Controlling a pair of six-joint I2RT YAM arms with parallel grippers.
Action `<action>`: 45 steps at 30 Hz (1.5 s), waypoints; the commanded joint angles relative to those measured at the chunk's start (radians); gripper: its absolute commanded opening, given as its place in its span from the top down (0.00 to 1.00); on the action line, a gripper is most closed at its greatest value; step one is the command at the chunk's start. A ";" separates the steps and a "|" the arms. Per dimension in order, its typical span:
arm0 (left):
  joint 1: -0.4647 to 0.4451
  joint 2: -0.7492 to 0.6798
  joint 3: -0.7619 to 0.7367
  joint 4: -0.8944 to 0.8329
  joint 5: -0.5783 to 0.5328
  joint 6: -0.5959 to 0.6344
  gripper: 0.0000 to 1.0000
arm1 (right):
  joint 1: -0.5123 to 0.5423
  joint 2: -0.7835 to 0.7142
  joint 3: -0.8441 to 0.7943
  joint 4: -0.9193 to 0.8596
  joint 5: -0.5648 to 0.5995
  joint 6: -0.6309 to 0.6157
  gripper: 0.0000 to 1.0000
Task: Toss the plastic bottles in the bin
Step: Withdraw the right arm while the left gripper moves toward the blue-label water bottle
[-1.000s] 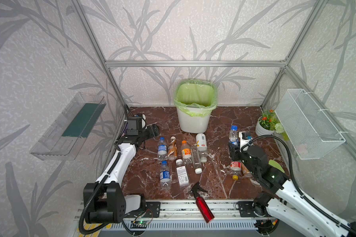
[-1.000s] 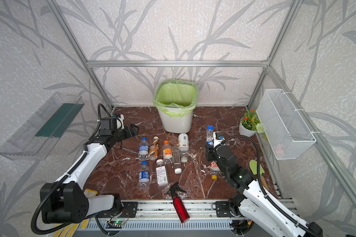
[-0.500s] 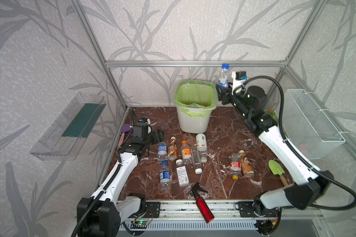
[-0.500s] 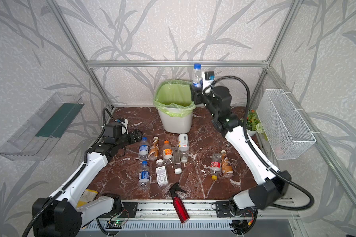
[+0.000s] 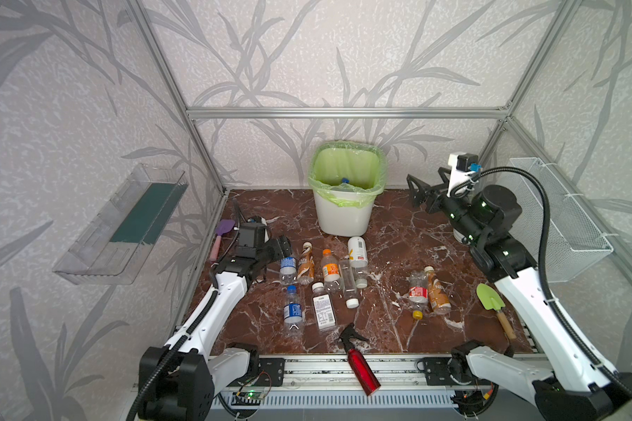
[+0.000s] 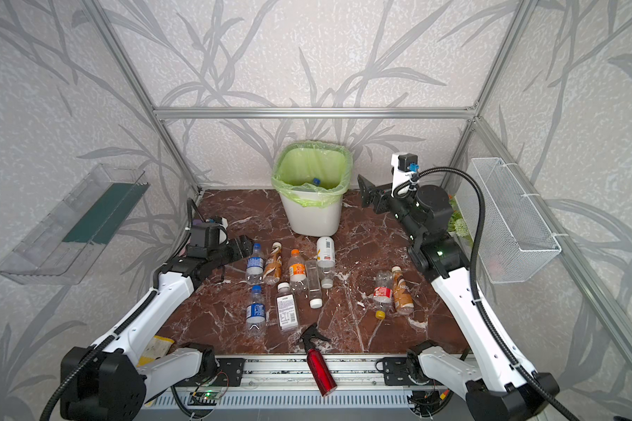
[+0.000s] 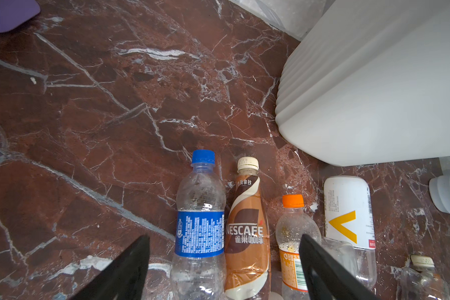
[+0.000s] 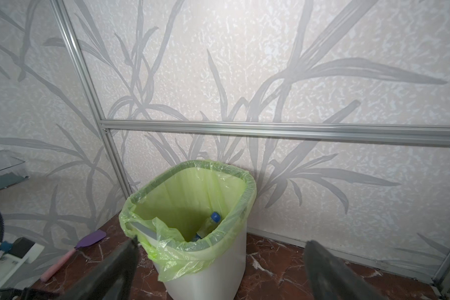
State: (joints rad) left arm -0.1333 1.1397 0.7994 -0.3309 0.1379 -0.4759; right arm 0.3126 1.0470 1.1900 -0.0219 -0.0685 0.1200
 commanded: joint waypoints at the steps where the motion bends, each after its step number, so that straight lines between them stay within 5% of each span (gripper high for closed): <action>1: -0.008 0.021 -0.030 -0.001 -0.023 -0.024 0.11 | -0.043 -0.012 -0.129 -0.047 0.012 0.057 0.01; 9: -0.009 0.112 -0.062 0.028 -0.029 -0.020 0.11 | -0.049 0.036 -0.311 -0.083 -0.083 0.184 0.01; 23: -0.060 0.301 0.001 0.051 -0.052 -0.024 0.15 | -0.049 0.126 -0.447 0.004 -0.103 0.231 0.01; 45: -0.068 0.433 0.041 0.085 -0.111 -0.009 0.40 | -0.048 0.154 -0.488 0.017 -0.078 0.238 0.00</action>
State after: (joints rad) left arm -0.1974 1.5635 0.8165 -0.2466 0.0536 -0.4873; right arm 0.2626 1.1976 0.7132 -0.0265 -0.1570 0.3511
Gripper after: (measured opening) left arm 0.605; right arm 0.999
